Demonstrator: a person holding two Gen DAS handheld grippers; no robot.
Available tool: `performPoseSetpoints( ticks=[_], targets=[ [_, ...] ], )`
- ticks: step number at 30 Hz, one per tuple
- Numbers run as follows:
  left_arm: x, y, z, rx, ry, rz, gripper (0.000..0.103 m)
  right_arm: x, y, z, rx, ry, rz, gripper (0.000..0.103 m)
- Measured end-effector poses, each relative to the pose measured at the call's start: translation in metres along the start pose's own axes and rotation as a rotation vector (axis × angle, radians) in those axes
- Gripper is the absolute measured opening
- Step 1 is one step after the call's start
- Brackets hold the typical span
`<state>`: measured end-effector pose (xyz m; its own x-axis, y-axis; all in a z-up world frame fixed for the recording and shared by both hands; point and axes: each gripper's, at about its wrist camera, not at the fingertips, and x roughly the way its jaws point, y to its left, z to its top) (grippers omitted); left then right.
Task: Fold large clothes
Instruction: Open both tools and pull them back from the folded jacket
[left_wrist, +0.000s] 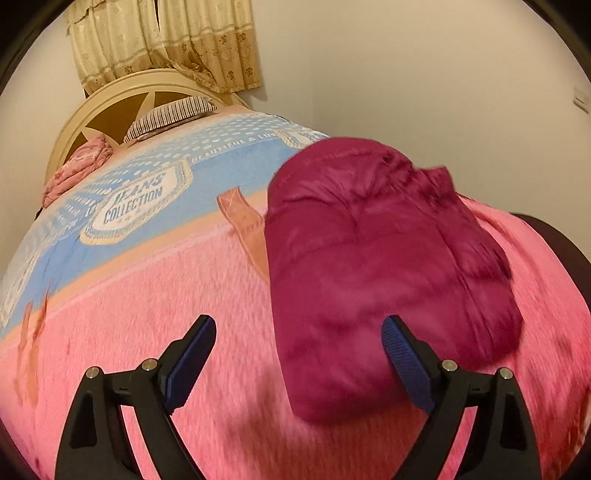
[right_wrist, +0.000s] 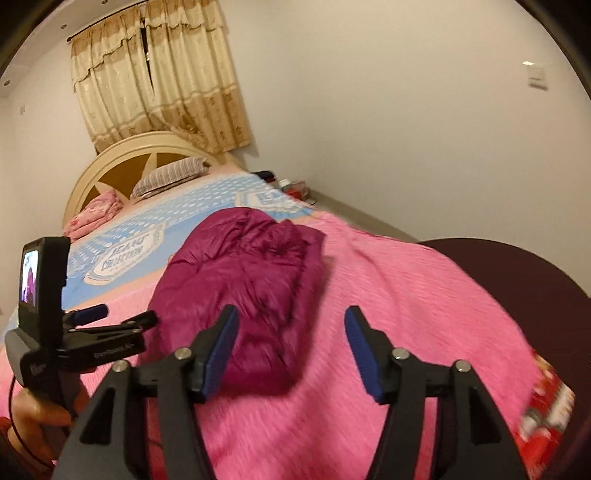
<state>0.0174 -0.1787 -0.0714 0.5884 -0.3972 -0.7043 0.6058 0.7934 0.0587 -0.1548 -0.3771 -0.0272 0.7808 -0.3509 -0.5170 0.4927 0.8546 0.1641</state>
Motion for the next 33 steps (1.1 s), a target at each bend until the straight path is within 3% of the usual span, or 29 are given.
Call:
performPoseSetpoints(
  ticks=[3, 10, 13, 16, 23, 26, 30, 33],
  targets=[
    [-0.011, -0.006, -0.021, -0.004, 0.03, -0.007, 0.092, -0.013, -0.003, -0.006, -0.017, 0.022, -0.039, 0.078],
    [-0.015, -0.013, -0.072, 0.019, 0.196, 0.008, 0.092, -0.024, -0.003, -0.026, -0.044, 0.168, -0.066, 0.078],
    [-0.024, -0.009, -0.085, 0.007, 0.218, -0.01, 0.092, -0.038, -0.001, -0.036, -0.086, 0.202, -0.068, 0.078],
    [-0.035, -0.005, -0.093, -0.02, 0.227, -0.009, 0.092, -0.055, 0.001, -0.042, -0.122, 0.2, -0.068, 0.085],
    [-0.087, -0.008, -0.098, -0.009, 0.128, 0.069, 0.092, -0.096, 0.01, -0.041, -0.124, 0.134, -0.02, 0.09],
    [-0.104, -0.007, -0.103, -0.024, 0.138, 0.08, 0.092, -0.108, 0.019, -0.04, -0.139, 0.11, -0.007, 0.096],
    [-0.119, -0.005, -0.109, -0.056, 0.133, 0.09, 0.092, -0.118, 0.028, -0.042, -0.137, 0.092, 0.045, 0.096],
    [-0.141, -0.007, -0.108, -0.049, 0.049, 0.118, 0.092, -0.126, 0.032, -0.041, -0.13, 0.063, 0.062, 0.096]
  ],
)
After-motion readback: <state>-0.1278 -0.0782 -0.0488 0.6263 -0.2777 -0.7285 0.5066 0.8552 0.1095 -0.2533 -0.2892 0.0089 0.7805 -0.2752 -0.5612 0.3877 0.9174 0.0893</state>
